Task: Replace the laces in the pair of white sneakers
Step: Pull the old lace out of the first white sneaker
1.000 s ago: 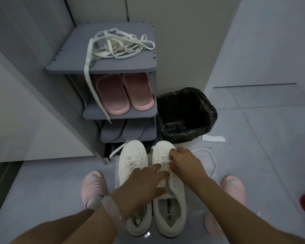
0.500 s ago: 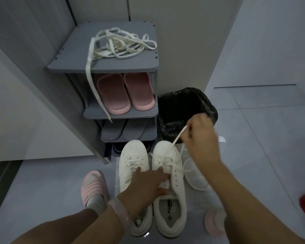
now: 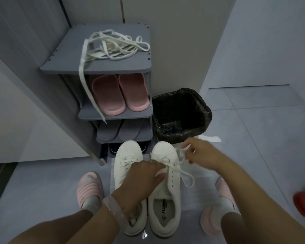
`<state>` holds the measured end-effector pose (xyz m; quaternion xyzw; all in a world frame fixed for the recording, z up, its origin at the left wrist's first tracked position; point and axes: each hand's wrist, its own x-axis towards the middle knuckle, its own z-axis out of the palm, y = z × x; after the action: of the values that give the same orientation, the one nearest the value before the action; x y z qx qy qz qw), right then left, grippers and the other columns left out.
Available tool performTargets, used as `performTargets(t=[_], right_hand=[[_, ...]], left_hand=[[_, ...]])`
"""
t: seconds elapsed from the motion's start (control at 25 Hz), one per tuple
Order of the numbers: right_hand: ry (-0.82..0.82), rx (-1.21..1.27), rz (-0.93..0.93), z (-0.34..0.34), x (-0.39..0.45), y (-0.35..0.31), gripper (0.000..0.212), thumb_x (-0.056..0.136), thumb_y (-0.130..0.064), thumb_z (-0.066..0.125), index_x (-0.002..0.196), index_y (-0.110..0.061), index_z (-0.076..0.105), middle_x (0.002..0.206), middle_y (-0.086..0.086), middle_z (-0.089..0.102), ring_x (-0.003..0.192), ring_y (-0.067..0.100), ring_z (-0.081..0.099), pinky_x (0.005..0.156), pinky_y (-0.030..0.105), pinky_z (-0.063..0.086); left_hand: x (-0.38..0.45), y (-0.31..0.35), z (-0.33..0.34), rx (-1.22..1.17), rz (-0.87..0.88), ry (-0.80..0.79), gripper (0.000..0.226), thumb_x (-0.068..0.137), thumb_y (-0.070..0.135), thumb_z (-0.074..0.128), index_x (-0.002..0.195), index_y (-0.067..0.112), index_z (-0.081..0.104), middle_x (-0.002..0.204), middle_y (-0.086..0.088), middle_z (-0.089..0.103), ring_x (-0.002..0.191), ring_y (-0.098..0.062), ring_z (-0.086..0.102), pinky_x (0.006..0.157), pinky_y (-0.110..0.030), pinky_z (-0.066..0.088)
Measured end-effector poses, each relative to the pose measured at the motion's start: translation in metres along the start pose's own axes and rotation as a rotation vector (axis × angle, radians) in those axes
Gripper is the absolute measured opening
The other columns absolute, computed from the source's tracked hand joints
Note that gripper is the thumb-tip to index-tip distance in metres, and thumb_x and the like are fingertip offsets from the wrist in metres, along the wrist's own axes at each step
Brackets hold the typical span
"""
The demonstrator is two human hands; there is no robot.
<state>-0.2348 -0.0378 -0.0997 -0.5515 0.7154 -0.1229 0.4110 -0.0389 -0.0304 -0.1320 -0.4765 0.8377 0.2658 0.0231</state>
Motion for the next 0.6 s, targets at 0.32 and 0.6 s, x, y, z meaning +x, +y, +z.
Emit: performTargets(t=[0.32,0.6], right_hand=[[0.071,-0.390,-0.059,0.058,0.013,0.027,0.020,0.094,-0.017,0.046,0.111,-0.010,0.051,0.109,0.011,0.061,0.098,0.023,0.056,0.074,0.024,0.037],[0.762,0.305,-0.118,-0.036,0.003,0.008,0.022,0.093,-0.006,0.046,0.086,-0.010,0.067,0.072,0.004,0.062,0.059,0.008,0.057,0.059,0.014,0.041]], left_hand=[[-0.002,0.022,0.009,0.132,-0.001,-0.178,0.047,0.094,0.041,0.045,0.138,0.027,0.040,0.152,0.007,0.024,0.128,-0.025,0.032,0.099,-0.038,0.041],[-0.003,0.020,0.014,0.158,-0.025,-0.224,0.048,0.096,0.039,0.040,0.141,0.022,0.037,0.150,0.011,0.027,0.130,-0.019,0.025,0.100,-0.036,0.041]])
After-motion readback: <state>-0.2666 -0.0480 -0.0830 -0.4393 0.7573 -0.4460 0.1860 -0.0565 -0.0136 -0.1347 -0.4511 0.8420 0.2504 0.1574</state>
